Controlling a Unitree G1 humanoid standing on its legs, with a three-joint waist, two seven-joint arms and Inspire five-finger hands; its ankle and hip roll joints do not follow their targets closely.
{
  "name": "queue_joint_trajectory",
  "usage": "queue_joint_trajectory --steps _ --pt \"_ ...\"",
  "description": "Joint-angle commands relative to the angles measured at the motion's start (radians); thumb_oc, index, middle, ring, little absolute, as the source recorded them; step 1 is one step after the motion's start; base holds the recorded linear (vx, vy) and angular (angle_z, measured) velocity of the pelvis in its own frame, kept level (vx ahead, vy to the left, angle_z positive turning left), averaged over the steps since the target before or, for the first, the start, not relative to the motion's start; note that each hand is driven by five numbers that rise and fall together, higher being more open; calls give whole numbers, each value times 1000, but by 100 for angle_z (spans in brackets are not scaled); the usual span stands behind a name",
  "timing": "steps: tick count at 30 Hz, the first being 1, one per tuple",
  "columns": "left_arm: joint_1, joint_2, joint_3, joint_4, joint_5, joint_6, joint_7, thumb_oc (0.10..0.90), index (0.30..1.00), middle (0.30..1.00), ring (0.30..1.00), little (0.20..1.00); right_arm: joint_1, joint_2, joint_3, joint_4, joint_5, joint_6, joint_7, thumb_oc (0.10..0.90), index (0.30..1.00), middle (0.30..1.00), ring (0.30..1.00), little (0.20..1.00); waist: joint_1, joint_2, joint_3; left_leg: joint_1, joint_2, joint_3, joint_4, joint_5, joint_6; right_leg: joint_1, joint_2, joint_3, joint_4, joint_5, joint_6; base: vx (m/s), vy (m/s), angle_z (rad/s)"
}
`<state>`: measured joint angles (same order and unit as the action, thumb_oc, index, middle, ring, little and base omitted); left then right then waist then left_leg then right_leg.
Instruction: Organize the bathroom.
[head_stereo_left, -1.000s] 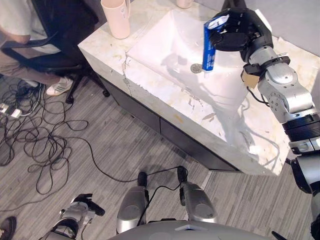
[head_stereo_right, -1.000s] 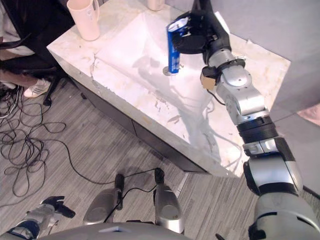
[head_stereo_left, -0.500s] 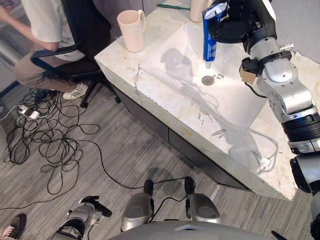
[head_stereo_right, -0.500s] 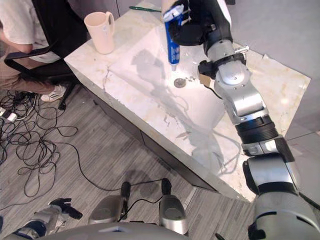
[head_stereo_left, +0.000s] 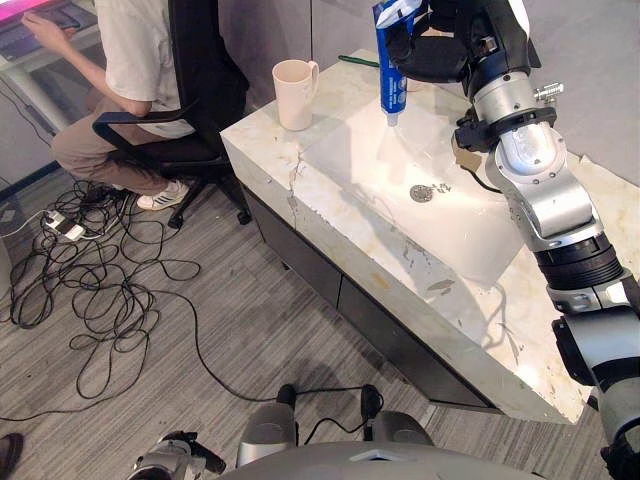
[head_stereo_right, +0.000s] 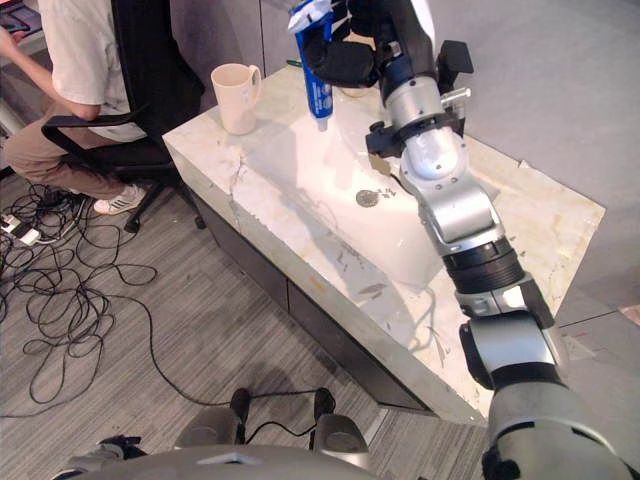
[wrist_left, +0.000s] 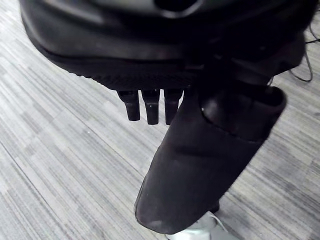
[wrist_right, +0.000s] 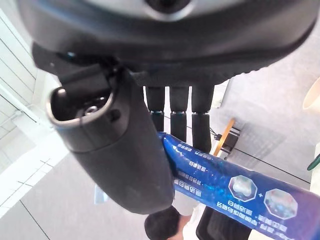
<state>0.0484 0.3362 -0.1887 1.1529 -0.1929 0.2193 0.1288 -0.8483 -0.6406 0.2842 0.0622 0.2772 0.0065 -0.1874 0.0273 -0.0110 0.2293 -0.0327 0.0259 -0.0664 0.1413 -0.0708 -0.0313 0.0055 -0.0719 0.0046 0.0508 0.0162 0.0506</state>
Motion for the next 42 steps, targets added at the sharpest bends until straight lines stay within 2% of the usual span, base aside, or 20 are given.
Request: queue_joint_trajectory --steps 1,3,4,5,6,8,9,11,12,17,22,28,29,32,33,35,36,37,38,42 --pt "37 68 -27 49 12 -17 35 800 900 900 900 900 -60 26 -113 -74 -56 -141 -57 400 300 300 300 300 11 3 -86 45 7 63 -19 8 49 -50 -12 39 79 -11 50 0 0 0" --pt "45 62 -18 55 27 -38 34 800 900 900 900 900 -53 48 -111 -87 -68 -118 -59 400 300 300 300 300 -6 7 -83 48 25 102 20 -1 39 -47 -4 37 97 -30 35 42 17 2" --pt "44 60 -12 48 47 -42 23 800 900 900 900 900 -59 55 -105 -83 -75 -108 -63 400 300 300 300 300 -11 1 -78 24 32 97 103 -25 30 -50 -4 47 113 -38 21 -22 60 11" --pt "41 61 -8 43 56 -35 13 800 900 900 900 900 -73 64 -100 -70 -67 -113 -69 400 300 300 300 300 -5 -18 -60 -43 63 53 277 -6 17 -69 -7 55 159 -46 1 -81 91 16" --pt "39 60 0 36 64 -24 5 800 900 900 900 900 -83 68 -100 -64 -61 -108 -68 400 300 300 300 300 -8 -19 -52 -78 104 34 337 29 3 -79 -5 53 178 -45 -8 -77 91 25" --pt "32 56 -6 32 70 -16 -6 800 900 900 900 900 -91 80 -98 -53 -61 -108 -62 400 300 300 300 300 -17 -16 -48 -83 146 9 303 57 -2 -93 0 67 195 -43 -6 -24 195 22" --pt "15 46 -28 31 67 -16 -10 800 900 900 900 900 -101 85 -80 -26 -59 -138 -71 400 300 300 300 300 -29 -7 -45 -48 166 9 194 68 1 -105 -2 88 201 -48 2 -49 369 6" --pt "-18 40 -79 35 28 -25 -6 800 900 900 900 900 -103 87 -78 12 -44 -192 -87 400 300 300 300 300 -47 3 -33 -37 167 18 145 57 -1 -132 -12 119 216 -48 21 -143 455 -9" --pt "-67 15 -115 43 39 -39 0 800 900 900 900 900 -98 79 -122 25 -75 -219 -69 400 300 300 300 300 -64 34 -18 -17 158 96 85 35 -12 -150 -91 59 212 -31 59 -189 456 -2" --pt "-90 27 -134 75 -21 -59 39 800 900 900 900 900 -86 59 -143 -11 -55 -199 -51 400 300 300 300 300 -82 46 0 -8 101 147 95 -18 3 -155 -181 86 170 39 129 -52 294 42" --pt "-73 47 -103 91 -33 -56 38 800 900 900 900 900 -99 80 -126 -41 -54 -145 -66 400 300 300 300 300 -75 39 3 0 94 155 102 -37 10 -139 -198 106 137 55 148 34 88 5" --pt "-44 33 -90 88 -13 -58 30 800 900 900 900 900 -117 52 -109 20 -7 -160 -80 400 300 300 300 300 -41 23 -5 -4 87 118 107 -45 7 -101 -200 106 95 56 153 39 73 -3" --pt "-35 24 -87 88 18 -47 30 800 900 900 900 900 -105 43 -110 41 5 -167 -81 400 300 300 300 300 -22 11 -6 -15 68 100 133 -72 17 -103 -225 95 84 81 160 63 160 -3" --pt "-22 27 -89 90 40 -38 32 800 900 900 900 900 -95 43 -109 60 47 -186 -62 400 300 300 300 300 -7 11 7 -15 54 93 151 -82 33 -152 -245 64 197 128 144 70 114 -22" --pt "-4 41 -62 107 34 -45 36 800 900 900 900 900 -70 45 -115 41 89 -190 -41 400 300 300 300 300 -25 17 19 4 68 116 161 -81 50 -233 -168 82 372 108 135 144 86 -48" --pt "-13 55 -48 111 37 -29 26 800 900 900 900 900 -43 75 -112 -23 54 -127 -69 400 300 300 300 300 -72 2 10 55 41 104 116 -78 61 -353 0 117 424 95 131 172 45 -61" --pt "-13 55 -48 111 37 -29 26 800 900 900 900 900 -43 75 -112 -23 54 -127 -69 400 300 300 300 300 -72 2 10 55 41 104 116 -78 61 -353 0 117 424 95 131 134 -13 -53" --pt "-32 63 -73 100 61 -23 27 800 900 900 900 900 -40 94 -95 -12 41 -136 -87 400 300 300 300 300 -76 -15 7 48 10 76 123 -83 68 -349 29 77 381 70 98 62 -77 18" --pt "-36 71 -75 90 -9 -45 34 800 900 900 900 900 -44 79 -96 10 32 -170 -78 400 300 300 300 300 -68 -14 12 25 -6 53 132 -65 71 -296 31 57 321 23 57 62 -77 18" --pt "-80 54 -81 74 46 -38 11 800 900 900 900 900 -96 70 -99 47 43 -151 -55 400 300 300 300 300 -70 -11 21 -15 1 61 162 -47 52 -216 46 63 230 6 15 15 -42 53"
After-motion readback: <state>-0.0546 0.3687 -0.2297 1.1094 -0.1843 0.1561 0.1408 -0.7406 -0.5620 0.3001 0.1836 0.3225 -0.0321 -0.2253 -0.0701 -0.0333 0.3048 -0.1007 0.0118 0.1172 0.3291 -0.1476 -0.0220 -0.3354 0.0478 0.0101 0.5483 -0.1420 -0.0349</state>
